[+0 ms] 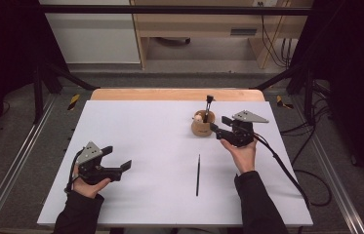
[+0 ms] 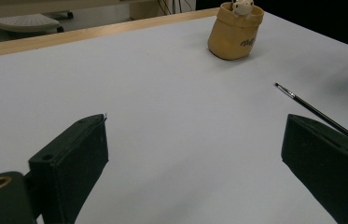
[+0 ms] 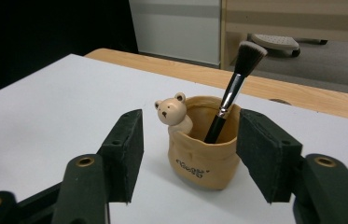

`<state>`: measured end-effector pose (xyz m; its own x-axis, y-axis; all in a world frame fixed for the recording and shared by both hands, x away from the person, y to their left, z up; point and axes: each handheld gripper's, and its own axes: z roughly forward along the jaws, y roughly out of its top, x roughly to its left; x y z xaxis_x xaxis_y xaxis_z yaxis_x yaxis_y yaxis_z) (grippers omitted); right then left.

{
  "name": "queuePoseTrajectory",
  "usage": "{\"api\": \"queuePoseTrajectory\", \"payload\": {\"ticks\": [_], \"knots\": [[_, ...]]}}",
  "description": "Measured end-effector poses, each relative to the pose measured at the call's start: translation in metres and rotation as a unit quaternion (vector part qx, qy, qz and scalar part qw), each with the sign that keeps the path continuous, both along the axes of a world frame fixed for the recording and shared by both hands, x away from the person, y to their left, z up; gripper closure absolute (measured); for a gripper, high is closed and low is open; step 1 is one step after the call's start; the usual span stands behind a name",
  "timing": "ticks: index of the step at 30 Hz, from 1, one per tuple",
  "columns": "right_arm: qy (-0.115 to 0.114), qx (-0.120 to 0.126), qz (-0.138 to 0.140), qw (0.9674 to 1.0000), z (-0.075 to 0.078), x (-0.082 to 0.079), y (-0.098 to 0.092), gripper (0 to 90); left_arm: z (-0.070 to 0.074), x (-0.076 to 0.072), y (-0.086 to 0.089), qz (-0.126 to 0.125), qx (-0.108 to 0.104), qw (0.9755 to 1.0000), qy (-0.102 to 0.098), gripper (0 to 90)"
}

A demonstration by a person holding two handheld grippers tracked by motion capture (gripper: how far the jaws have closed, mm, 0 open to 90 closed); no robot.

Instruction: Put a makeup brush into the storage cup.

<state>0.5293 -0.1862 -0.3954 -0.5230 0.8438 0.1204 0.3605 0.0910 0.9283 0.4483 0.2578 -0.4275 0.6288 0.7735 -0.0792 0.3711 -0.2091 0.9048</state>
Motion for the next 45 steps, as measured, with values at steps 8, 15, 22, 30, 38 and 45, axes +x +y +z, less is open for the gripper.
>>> {"api": "queuePoseTrajectory", "payload": {"ticks": [8,15,22,30,38,45], "knots": [[-0.01,0.014,-0.001,0.9998,0.007,-0.02,-0.008,33.2,0.001,0.0,0.0,-0.001,0.0,1.0,-0.001,6.4],[-0.018,0.011,0.009,0.9997,0.006,-0.038,-0.02,23.8,0.001,-0.001,0.001,-0.001,0.0,1.0,0.0,6.4],[-0.016,0.013,0.015,0.9997,0.004,-0.053,-0.029,17.0,0.001,-0.001,0.001,0.0,-0.001,1.0,0.0,6.2],[-0.008,-0.003,0.015,0.9998,-0.006,-0.069,-0.037,10.5,0.003,-0.002,0.003,0.003,-0.004,1.0,-0.002,6.2],[-0.002,-0.006,0.024,0.9997,-0.014,-0.081,-0.044,8.6,0.003,-0.002,0.003,0.004,-0.004,1.0,-0.003,6.1],[0.004,-0.005,0.019,0.9998,-0.021,-0.09,-0.05,6.7,0.003,-0.002,0.005,0.008,-0.008,0.9999,-0.004,6.2]]}}
